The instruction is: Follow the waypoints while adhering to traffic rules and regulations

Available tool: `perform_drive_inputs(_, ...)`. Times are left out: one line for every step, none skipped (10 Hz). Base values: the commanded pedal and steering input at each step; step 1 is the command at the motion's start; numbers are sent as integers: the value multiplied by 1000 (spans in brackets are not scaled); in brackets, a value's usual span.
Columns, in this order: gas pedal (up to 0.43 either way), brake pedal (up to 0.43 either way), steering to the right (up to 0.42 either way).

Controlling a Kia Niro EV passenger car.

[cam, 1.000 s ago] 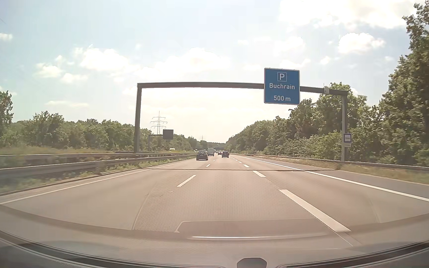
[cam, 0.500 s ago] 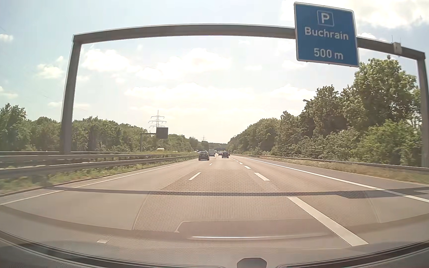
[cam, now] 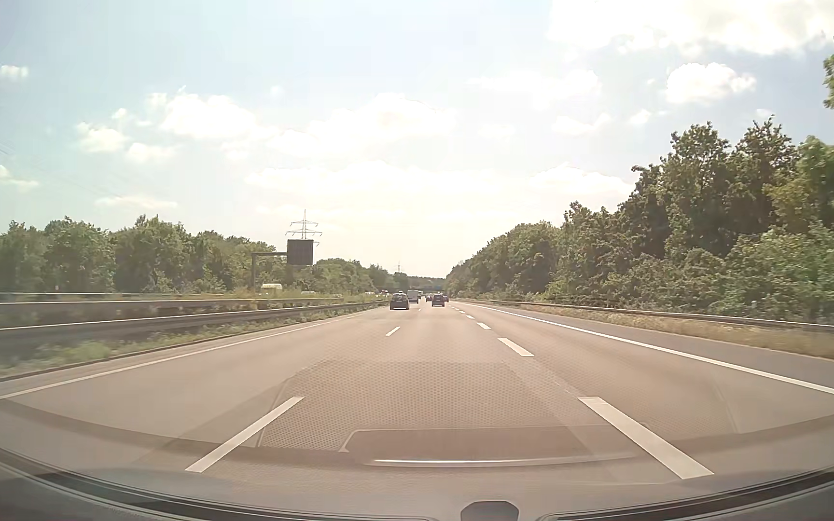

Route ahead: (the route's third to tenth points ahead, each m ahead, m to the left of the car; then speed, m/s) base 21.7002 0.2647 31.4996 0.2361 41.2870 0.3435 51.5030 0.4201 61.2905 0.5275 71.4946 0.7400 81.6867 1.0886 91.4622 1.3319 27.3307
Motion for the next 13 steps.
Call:
perform_drive_inputs(228,30,-2)
perform_drive_inputs(228,30,-1)
perform_drive_inputs(228,30,0)
perform_drive_inputs(228,30,0)
perform_drive_inputs(228,30,0)
perform_drive_inputs(228,30,0)
perform_drive_inputs(228,30,0)
perform_drive_inputs(228,30,0)
perform_drive_inputs(228,30,0)
perform_drive_inputs(228,30,0)
perform_drive_inputs(220,30,-1)
perform_drive_inputs(220,30,0)
perform_drive_inputs(220,30,0)
